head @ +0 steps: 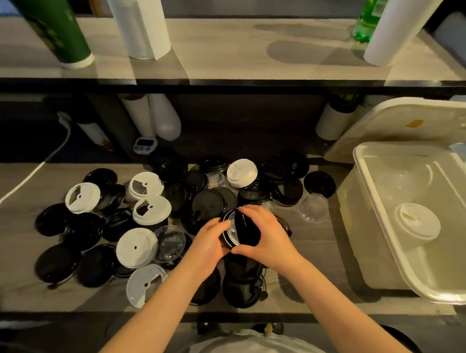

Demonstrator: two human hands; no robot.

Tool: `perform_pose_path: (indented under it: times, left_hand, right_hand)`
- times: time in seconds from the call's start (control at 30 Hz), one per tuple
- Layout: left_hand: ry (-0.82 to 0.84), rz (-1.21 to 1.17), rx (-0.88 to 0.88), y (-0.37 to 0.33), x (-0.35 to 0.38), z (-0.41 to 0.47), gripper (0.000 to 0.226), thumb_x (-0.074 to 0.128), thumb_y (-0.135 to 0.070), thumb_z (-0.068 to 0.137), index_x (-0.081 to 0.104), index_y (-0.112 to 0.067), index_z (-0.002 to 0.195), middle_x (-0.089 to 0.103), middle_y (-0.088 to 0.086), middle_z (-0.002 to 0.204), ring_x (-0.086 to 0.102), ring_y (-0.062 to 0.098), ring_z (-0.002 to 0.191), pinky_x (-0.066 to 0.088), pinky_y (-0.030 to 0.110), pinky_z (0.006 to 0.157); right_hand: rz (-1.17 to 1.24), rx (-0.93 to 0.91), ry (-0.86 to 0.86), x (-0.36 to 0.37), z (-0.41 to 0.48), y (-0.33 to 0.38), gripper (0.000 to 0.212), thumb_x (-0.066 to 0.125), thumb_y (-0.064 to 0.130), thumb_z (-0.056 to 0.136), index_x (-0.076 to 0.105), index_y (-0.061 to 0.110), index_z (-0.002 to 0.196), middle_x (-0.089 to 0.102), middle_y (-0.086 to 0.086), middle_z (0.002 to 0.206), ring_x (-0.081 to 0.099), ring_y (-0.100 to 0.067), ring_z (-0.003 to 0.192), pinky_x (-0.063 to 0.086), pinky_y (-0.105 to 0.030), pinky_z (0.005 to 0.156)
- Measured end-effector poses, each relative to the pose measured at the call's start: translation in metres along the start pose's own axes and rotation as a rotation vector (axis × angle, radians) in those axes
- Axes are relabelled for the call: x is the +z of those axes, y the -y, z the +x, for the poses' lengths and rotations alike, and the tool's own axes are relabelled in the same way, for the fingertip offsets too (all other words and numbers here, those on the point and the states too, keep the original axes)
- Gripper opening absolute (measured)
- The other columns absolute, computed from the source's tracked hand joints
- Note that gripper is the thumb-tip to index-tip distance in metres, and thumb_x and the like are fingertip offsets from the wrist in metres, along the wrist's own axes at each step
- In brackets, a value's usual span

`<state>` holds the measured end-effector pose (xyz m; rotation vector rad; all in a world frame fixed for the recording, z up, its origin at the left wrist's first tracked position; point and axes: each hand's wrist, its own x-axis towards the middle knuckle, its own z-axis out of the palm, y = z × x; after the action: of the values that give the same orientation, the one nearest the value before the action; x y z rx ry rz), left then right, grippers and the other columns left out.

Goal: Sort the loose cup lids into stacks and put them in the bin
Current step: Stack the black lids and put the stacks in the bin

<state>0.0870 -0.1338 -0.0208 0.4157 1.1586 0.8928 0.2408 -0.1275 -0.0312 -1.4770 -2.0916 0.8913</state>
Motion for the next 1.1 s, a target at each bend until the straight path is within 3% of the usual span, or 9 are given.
perform_pose_path:
  times: [0.07,0.17,0.23,0.3,0.47,0.6,0.73,0.97,1.1]
  left_hand:
    - [0.007,0.042,0.028,-0.004,-0.011,-0.006,0.023,0.048,-0.005,0.092,0.062,-0.01,0.109,0.07,0.01,0.101,0.066,0.021,0.093,0.051,0.031,0.066]
    - [-0.024,-0.011,0.043,-0.01,-0.032,-0.01,0.024,0.046,-0.001,0.093,0.061,-0.008,0.11,0.067,0.014,0.108,0.063,0.026,0.101,0.052,0.037,0.078]
    - [-0.09,-0.038,0.064,-0.015,-0.046,-0.012,0.024,0.045,0.001,0.093,0.06,-0.007,0.109,0.066,0.015,0.107,0.063,0.026,0.1,0.052,0.037,0.078]
    - [-0.198,-0.068,0.1,-0.02,-0.065,-0.014,0.023,0.044,0.004,0.092,0.059,-0.009,0.104,0.066,0.013,0.101,0.063,0.023,0.094,0.051,0.035,0.075]
    - [-0.388,-0.086,0.205,-0.034,-0.121,-0.026,0.019,0.047,0.002,0.092,0.059,-0.01,0.1,0.065,0.009,0.095,0.063,0.018,0.086,0.05,0.032,0.072]
    - [-0.502,-0.111,0.294,-0.046,-0.163,-0.04,0.018,0.047,0.002,0.092,0.058,-0.008,0.103,0.065,0.01,0.099,0.063,0.018,0.088,0.05,0.032,0.076]
    - [-0.667,-0.181,0.325,-0.055,-0.206,-0.048,0.026,0.048,0.0,0.093,0.056,-0.006,0.116,0.062,0.012,0.11,0.062,0.018,0.093,0.048,0.033,0.081]
    - [-0.836,-0.303,0.35,-0.073,-0.277,-0.06,0.029,0.049,-0.001,0.093,0.052,-0.008,0.122,0.058,0.012,0.114,0.058,0.023,0.103,0.047,0.035,0.088]
    - [-0.858,-0.323,0.383,-0.081,-0.298,-0.058,0.028,0.048,-0.002,0.093,0.053,-0.006,0.12,0.06,0.013,0.115,0.059,0.023,0.104,0.047,0.035,0.088]
  right_hand:
    - [-0.022,-0.035,0.038,0.005,0.006,0.005,0.09,0.081,0.045,0.065,0.039,0.022,0.142,0.038,0.004,0.145,0.032,-0.014,0.134,0.022,-0.023,0.109]
    - [-0.041,-0.078,0.113,0.012,0.016,0.014,0.092,0.082,0.04,0.066,0.035,0.023,0.144,0.034,0.005,0.149,0.028,-0.012,0.137,0.019,-0.02,0.11]
    - [-0.045,-0.074,0.151,0.017,0.022,0.019,0.09,0.081,0.036,0.069,0.033,0.025,0.145,0.033,0.005,0.15,0.028,-0.011,0.138,0.023,-0.023,0.113]
    - [-0.065,-0.079,0.155,0.025,0.028,0.023,0.082,0.077,0.034,0.074,0.035,0.023,0.144,0.038,0.003,0.147,0.033,-0.013,0.136,0.031,-0.03,0.112]
    - [-0.115,-0.114,0.125,0.052,0.043,0.045,0.051,0.065,0.022,0.086,0.049,0.017,0.134,0.052,0.0,0.131,0.046,-0.019,0.124,0.04,-0.029,0.1]
    - [-0.164,-0.18,0.179,0.082,0.061,0.075,0.042,0.061,0.025,0.089,0.053,0.016,0.129,0.054,-0.002,0.128,0.048,-0.02,0.119,0.04,-0.03,0.096]
    - [-0.224,-0.286,0.262,0.112,0.092,0.11,0.043,0.061,0.025,0.088,0.053,0.013,0.129,0.055,-0.006,0.128,0.049,-0.025,0.119,0.042,-0.035,0.095]
    - [-0.39,-0.385,0.383,0.17,0.155,0.158,0.051,0.059,0.024,0.086,0.049,0.012,0.134,0.052,-0.01,0.134,0.046,-0.029,0.123,0.04,-0.038,0.099]
    - [-0.554,-0.433,0.499,0.199,0.182,0.177,0.064,0.059,0.029,0.087,0.032,0.017,0.145,0.029,-0.007,0.152,0.026,-0.025,0.14,0.029,-0.039,0.111]
